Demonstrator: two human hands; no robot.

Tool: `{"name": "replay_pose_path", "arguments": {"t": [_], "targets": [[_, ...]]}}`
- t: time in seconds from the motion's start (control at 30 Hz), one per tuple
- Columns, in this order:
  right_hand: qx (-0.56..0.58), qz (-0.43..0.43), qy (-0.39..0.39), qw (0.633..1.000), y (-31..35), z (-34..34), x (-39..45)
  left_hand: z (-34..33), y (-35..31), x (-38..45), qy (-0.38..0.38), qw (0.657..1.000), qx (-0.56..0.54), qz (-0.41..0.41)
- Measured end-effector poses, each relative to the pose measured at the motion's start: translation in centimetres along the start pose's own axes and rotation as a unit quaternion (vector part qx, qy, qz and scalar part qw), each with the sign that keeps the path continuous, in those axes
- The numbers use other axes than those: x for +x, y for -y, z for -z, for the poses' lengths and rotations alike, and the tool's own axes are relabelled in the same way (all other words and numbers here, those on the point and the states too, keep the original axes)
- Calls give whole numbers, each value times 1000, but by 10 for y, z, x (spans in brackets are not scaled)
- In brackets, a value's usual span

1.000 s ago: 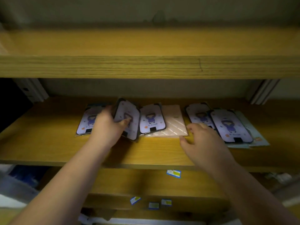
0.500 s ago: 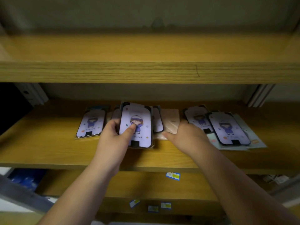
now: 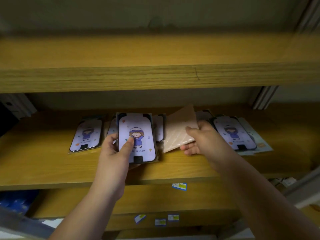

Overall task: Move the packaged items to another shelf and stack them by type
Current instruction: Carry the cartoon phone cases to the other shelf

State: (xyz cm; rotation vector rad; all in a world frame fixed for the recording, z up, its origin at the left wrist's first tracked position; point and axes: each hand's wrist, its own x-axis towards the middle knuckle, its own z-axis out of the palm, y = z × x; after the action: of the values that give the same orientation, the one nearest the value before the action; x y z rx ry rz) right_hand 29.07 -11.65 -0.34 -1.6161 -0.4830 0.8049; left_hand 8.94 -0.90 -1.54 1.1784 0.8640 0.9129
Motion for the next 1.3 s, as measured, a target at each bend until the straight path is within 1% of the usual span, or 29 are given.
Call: {"name": "replay_pose_path", "arguments": {"t": [0.17,0.23,0.4,0.63,0.83,1.07,1.17,1.3], "targets": [[36,66,-47,996,-2,27,-22,-15,-4,-5,-5,999,-22,30],[78,85,-55,992,-3,39,-34,-21,-6,-12,-2,999,-27,35],[180,74,-43,980,-7,76,-73,-40,-9,-41,21,999,-29,39],[216,59,-23,974,-13,142,-145,-80,0,-106,37,999,-2,28],[242,76,6,967,-25,210,-211,-124,9,-188,33,999,4,39],[216,77,51,972,-40,297,-280,-192,21,-284,68,998,7,8],[222,62,40,972,-42,336,-306,-223,27,-316,97,995,-5,18],[236,61,-2,970,-45,391,-327,-270,31,-342,137,990,-10,42]]}}
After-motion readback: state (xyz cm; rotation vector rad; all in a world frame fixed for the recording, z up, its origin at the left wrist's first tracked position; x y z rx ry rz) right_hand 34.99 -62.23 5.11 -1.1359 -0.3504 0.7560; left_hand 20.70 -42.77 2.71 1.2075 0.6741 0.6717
